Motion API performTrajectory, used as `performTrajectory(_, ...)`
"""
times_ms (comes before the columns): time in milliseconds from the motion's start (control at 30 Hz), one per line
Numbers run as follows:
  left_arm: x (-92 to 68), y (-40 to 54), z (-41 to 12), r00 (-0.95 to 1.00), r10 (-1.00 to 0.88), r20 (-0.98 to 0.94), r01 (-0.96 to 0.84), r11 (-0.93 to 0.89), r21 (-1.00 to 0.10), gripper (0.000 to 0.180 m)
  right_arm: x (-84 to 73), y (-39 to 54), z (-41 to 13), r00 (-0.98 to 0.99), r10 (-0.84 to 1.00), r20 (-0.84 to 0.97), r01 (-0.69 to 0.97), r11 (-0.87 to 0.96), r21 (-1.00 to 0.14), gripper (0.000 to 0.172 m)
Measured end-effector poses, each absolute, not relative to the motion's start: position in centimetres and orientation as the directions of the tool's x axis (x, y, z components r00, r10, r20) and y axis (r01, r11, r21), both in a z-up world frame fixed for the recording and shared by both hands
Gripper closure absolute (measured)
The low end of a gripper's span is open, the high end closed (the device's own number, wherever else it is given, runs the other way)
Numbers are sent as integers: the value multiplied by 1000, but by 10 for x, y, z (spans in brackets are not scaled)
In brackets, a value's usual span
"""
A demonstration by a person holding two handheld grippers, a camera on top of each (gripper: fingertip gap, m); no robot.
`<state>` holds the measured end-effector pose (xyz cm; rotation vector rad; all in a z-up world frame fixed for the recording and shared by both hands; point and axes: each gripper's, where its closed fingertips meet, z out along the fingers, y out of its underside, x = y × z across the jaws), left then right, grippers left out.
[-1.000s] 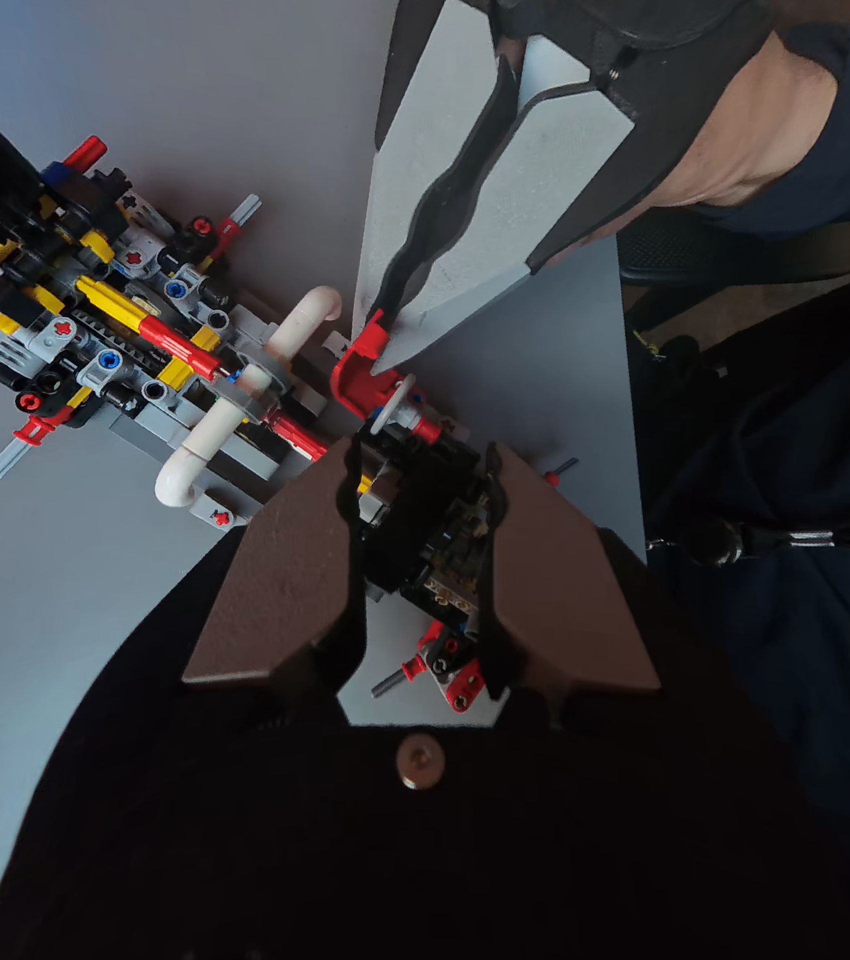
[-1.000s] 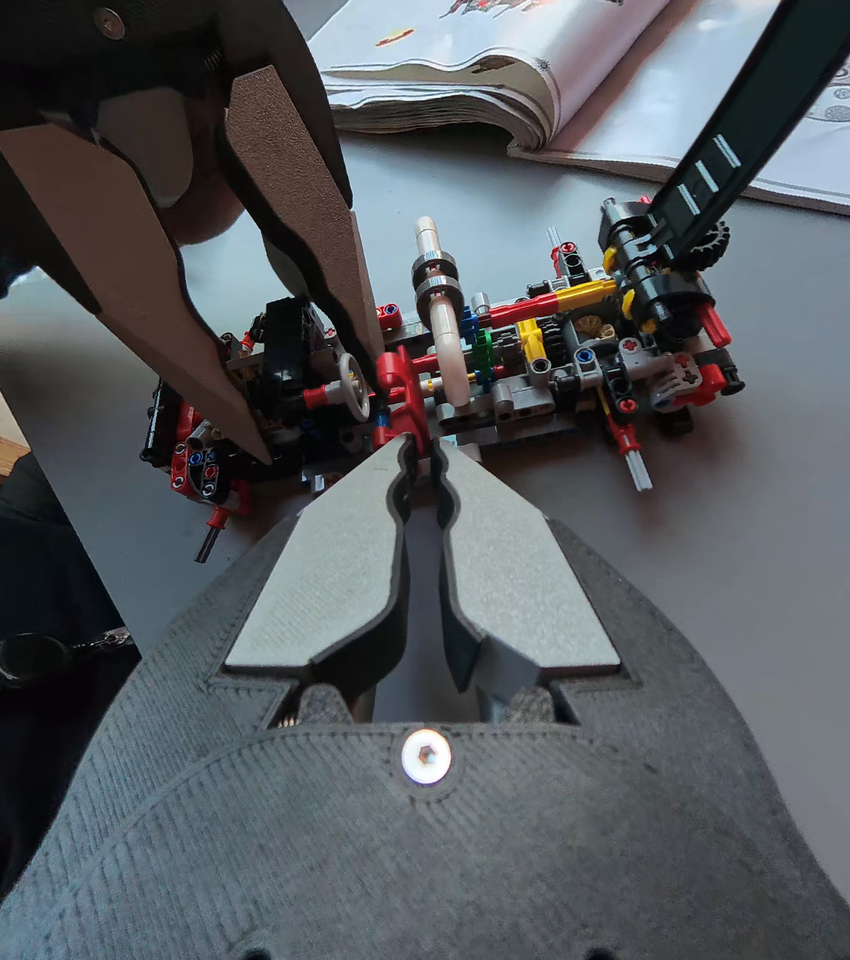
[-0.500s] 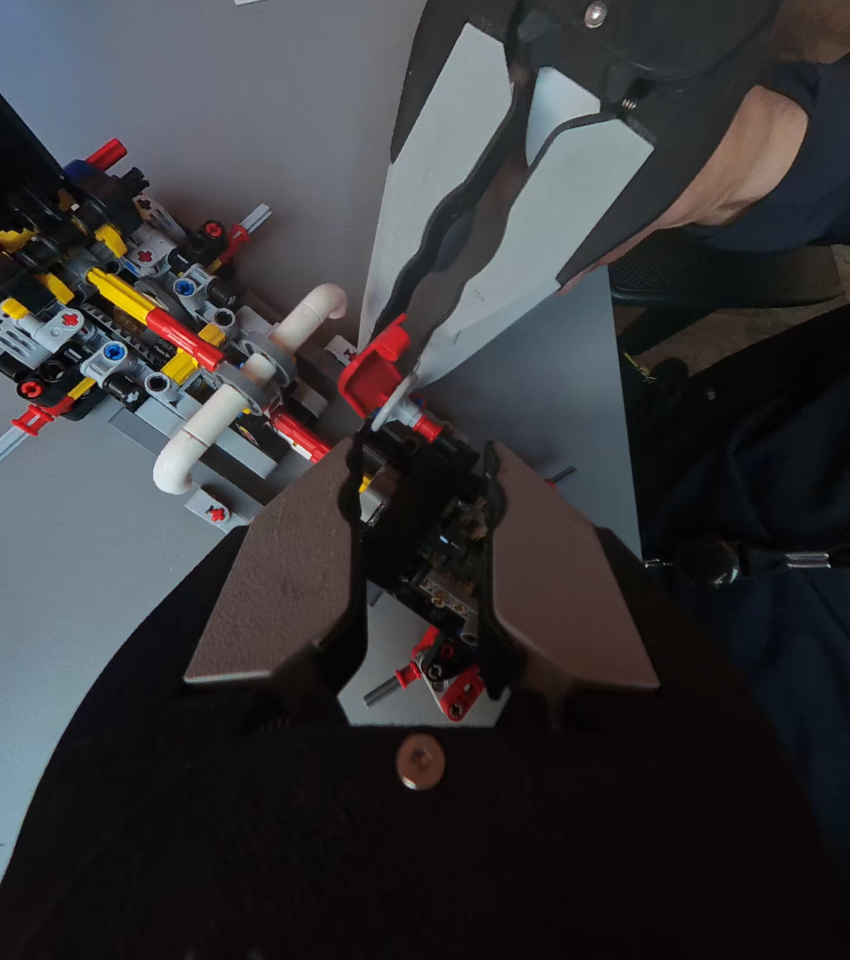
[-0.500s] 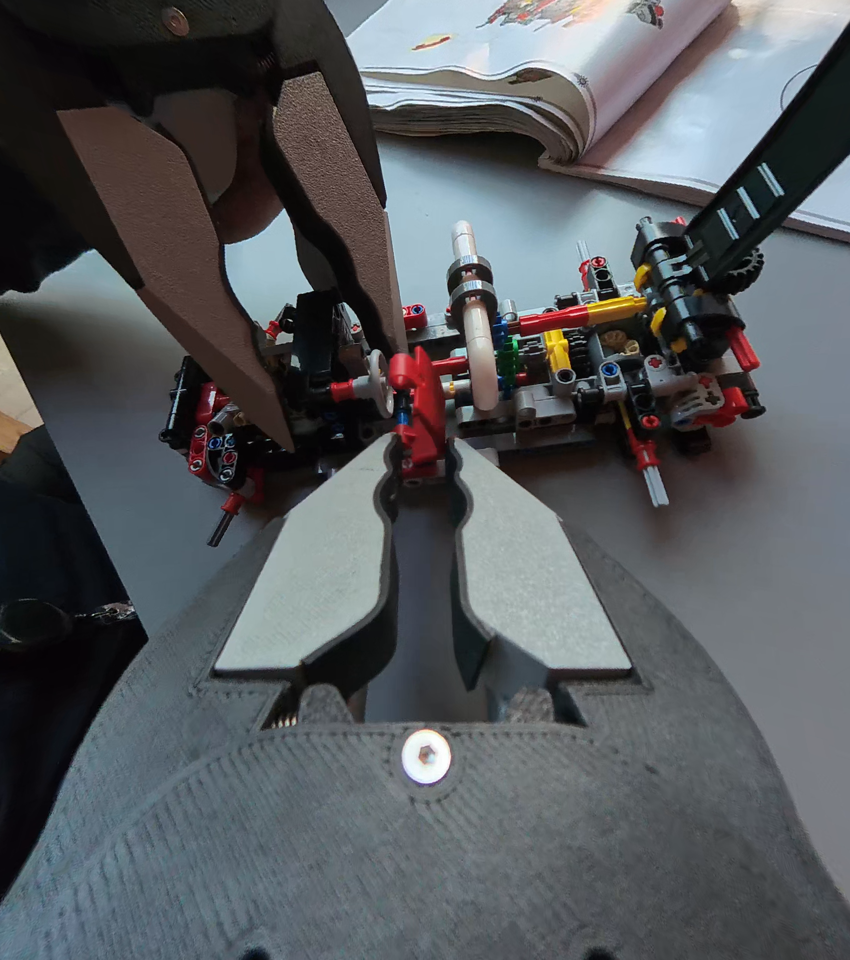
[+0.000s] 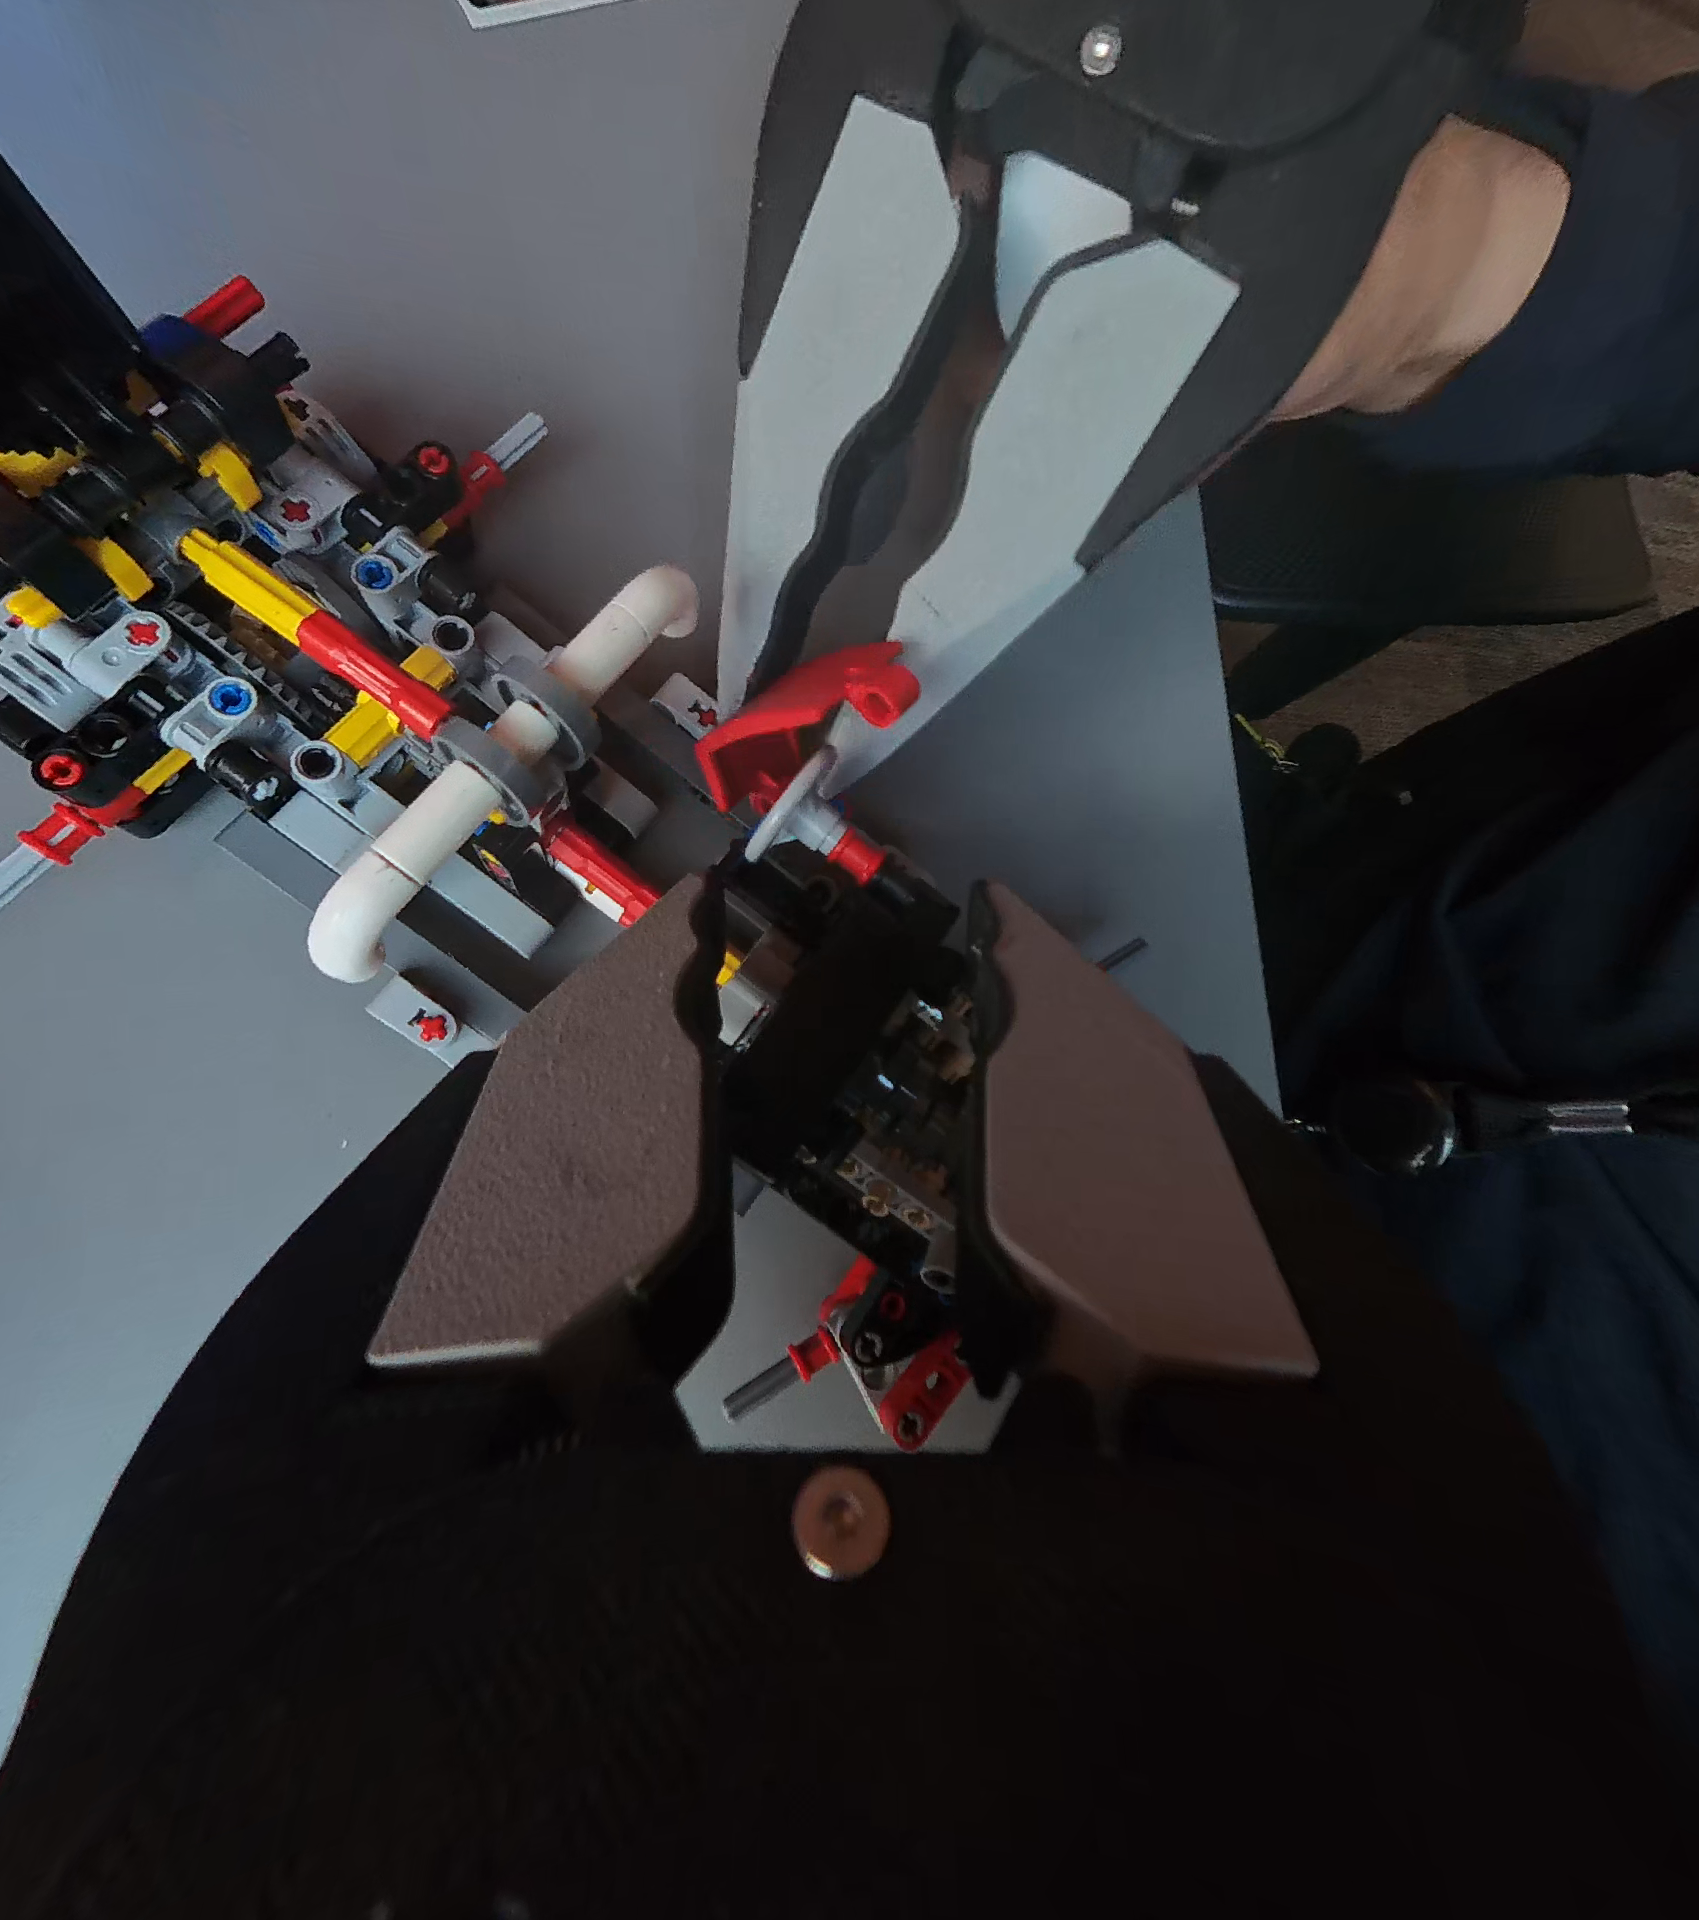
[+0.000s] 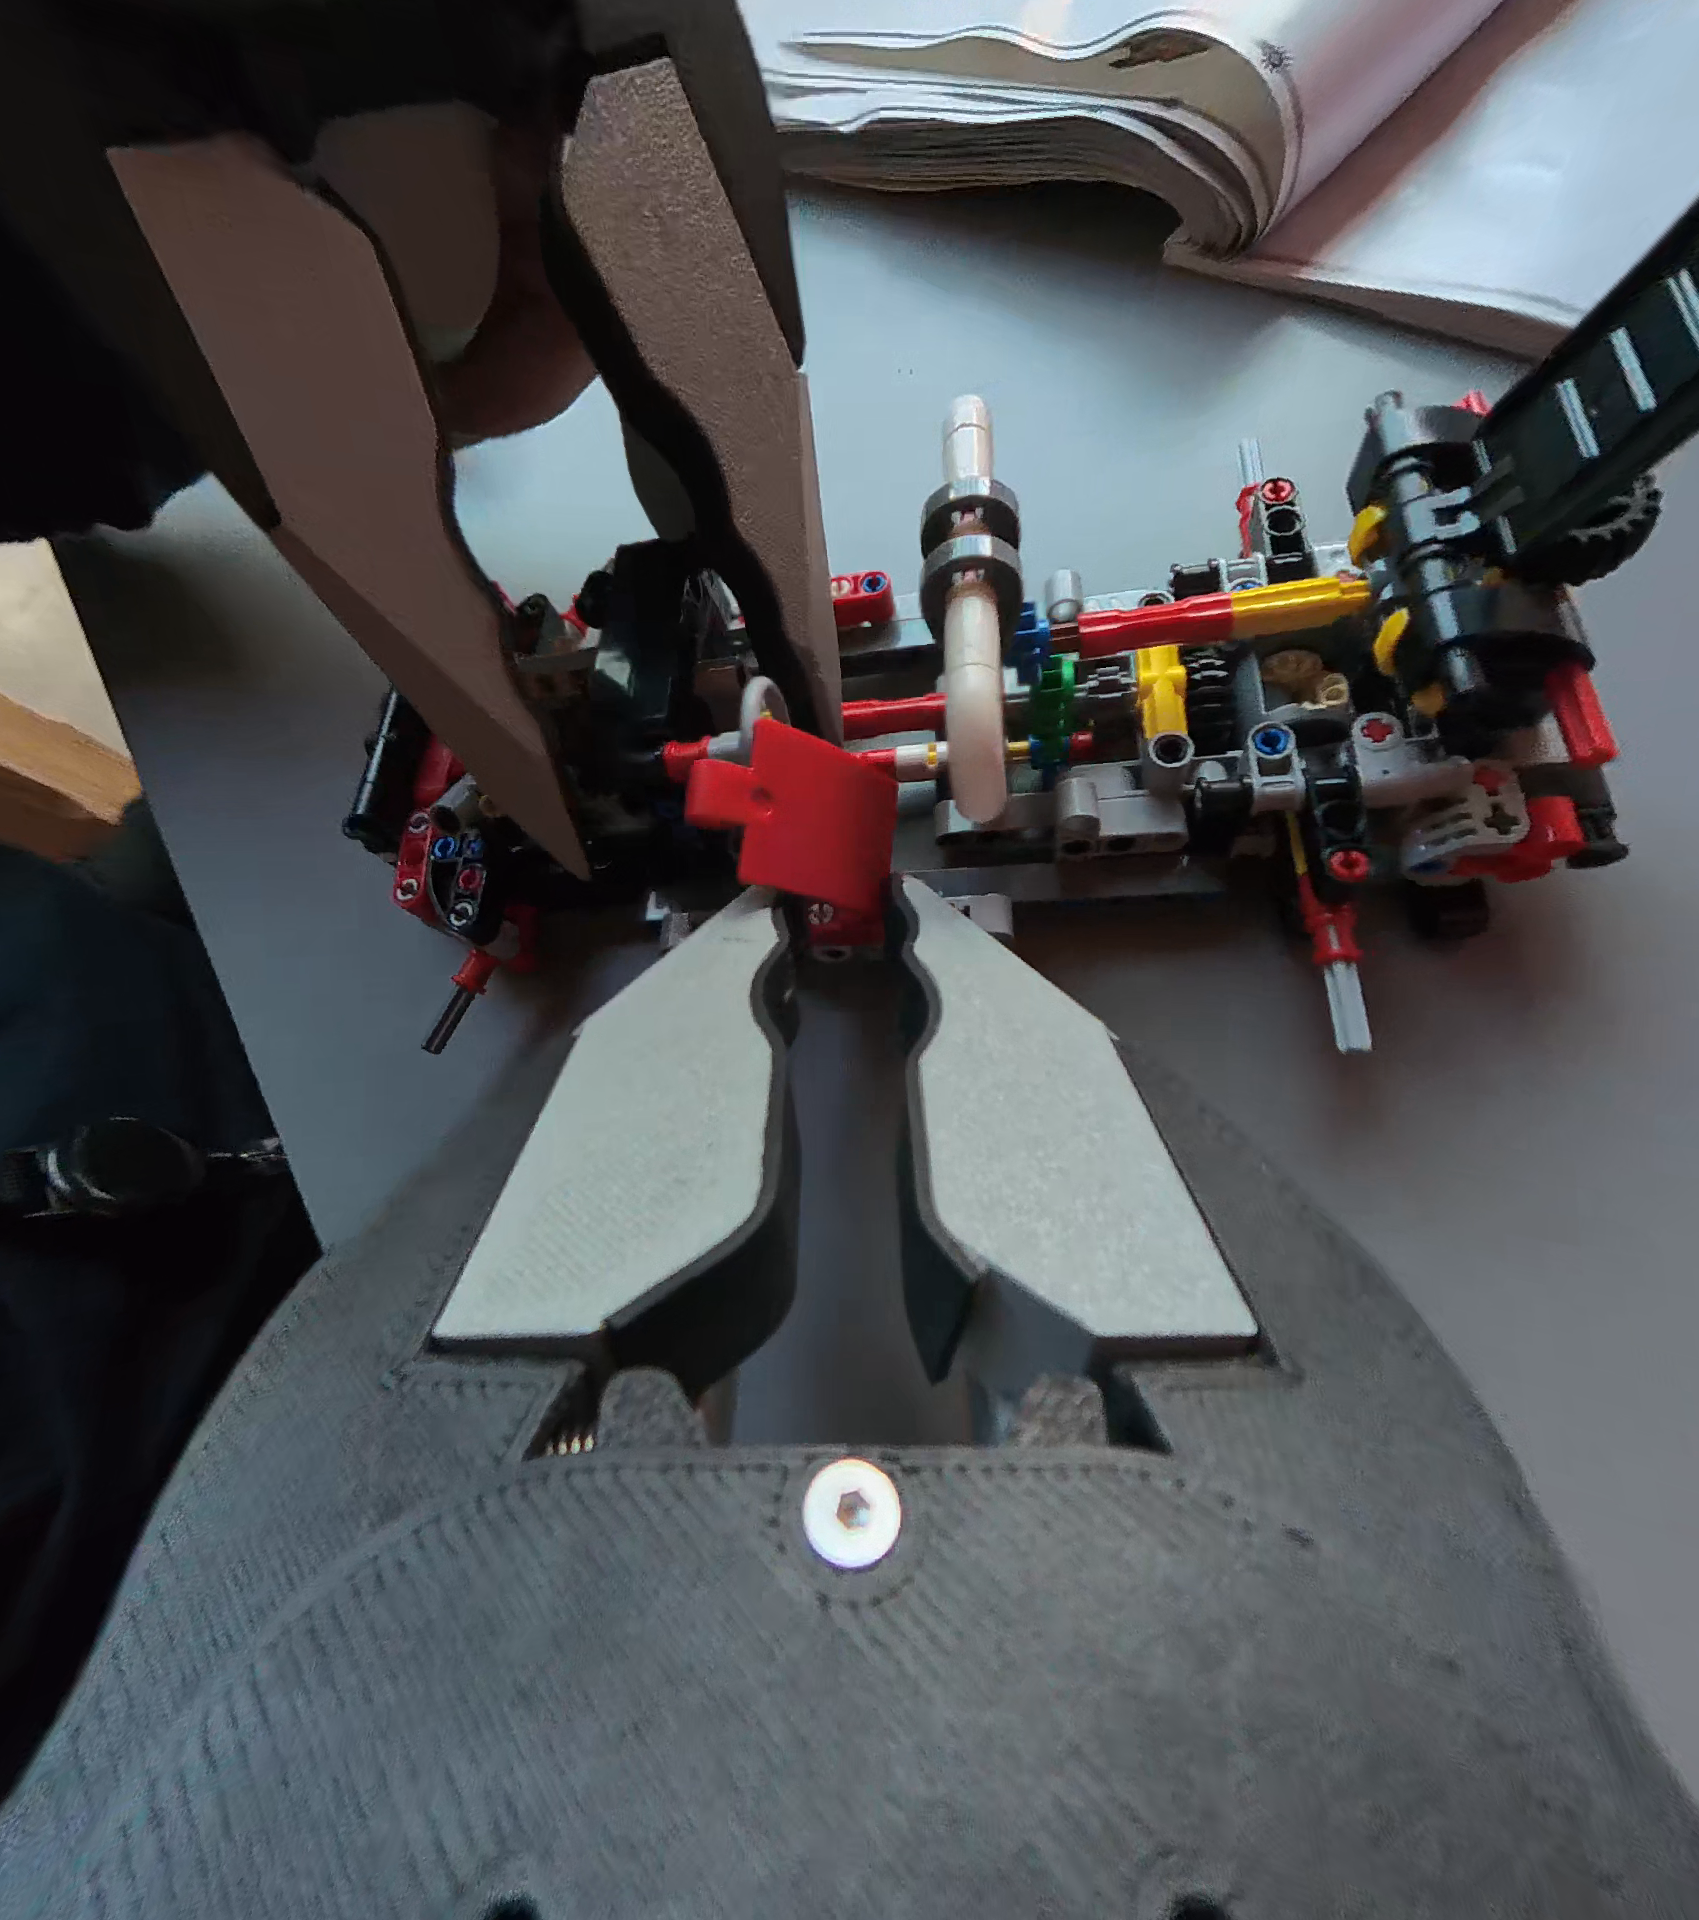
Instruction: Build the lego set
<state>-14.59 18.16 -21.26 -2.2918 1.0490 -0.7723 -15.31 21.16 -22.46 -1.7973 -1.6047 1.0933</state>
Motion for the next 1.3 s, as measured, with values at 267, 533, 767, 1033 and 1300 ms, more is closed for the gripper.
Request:
performTrajectory(267,-145,182,-213,538,-795,281,-509,-572,-643,137,-156,205,-221,-61,904,-424,585,-312,-749,160)
performTrajectory(533,-145,182,-212,540,-794,279,-506,-571,-647,137,-149,211,-224,-13,915,-403,617,-310,-723,160)
performTrajectory(767,-144,182,-212,539,-796,275,-502,-566,-654,137,-151,211,-228,-22,929,-369,642,-270,-718,160)
performTrajectory(1033,-145,182,-212,538,-799,270,-503,-561,-658,137,-151,210,-227,-73,906,-417,658,-270,-703,160)
performTrajectory(1300,-145,183,-212,544,-791,279,-487,-568,-663,137,-152,210,-227,-96,919,-383,662,-229,-714,160)
